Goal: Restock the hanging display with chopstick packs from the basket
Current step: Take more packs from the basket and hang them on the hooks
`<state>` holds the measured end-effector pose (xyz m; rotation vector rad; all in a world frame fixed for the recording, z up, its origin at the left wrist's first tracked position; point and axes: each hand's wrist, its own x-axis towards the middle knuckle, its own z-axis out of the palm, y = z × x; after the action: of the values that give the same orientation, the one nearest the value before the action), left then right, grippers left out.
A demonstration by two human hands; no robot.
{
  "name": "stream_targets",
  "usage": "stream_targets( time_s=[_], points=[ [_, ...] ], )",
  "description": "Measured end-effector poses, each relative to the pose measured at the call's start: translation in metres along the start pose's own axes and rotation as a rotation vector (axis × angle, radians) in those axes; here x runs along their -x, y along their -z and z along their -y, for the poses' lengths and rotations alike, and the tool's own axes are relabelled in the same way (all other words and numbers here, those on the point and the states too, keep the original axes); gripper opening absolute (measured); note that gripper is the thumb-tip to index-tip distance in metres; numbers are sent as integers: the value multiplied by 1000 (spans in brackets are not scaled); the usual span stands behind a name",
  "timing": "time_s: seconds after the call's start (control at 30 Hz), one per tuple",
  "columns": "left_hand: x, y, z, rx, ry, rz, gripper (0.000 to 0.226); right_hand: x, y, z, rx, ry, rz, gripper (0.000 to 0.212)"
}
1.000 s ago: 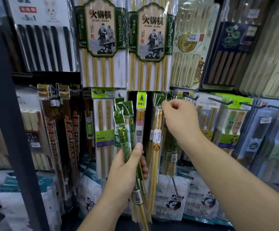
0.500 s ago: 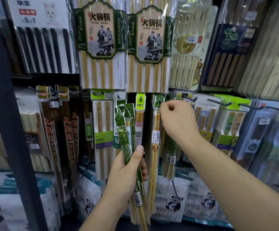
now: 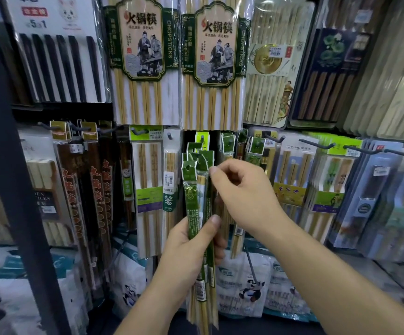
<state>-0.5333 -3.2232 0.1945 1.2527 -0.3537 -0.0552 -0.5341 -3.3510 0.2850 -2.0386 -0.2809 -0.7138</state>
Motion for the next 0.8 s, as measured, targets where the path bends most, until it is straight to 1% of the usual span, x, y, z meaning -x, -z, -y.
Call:
stream_targets(
  time_s=[0.17, 0.23, 0.3, 0.5, 0.63, 0.7, 0.73, 0.8],
  points=[
    [0, -1, 2, -14, -14, 14, 27, 5, 2, 1, -86, 11, -17, 19],
    [0, 0, 2, -24, -7, 14, 23, 7, 1, 1, -104, 4, -4, 17],
    [0, -1, 3, -43, -3, 14, 19, 8, 1, 0, -109, -8, -13, 18],
    [0, -2, 6, -86, -14, 20, 20, 8, 0, -4, -225, -63, -18, 18],
    [0, -3, 8, -59, -7, 12, 28, 5, 1, -6, -279, -127, -48, 23],
    [-1, -3, 10, 12, 32, -25, 33, 2, 2, -8, -362, -174, -80, 30],
    [-2, -3, 10, 47, 59, -44, 39, 1, 2, -9, -388, -188, -96, 33],
    [-4, -2, 13, 86, 114, -77, 47, -1, 3, -11, -402, -204, -139, 34]
  ],
)
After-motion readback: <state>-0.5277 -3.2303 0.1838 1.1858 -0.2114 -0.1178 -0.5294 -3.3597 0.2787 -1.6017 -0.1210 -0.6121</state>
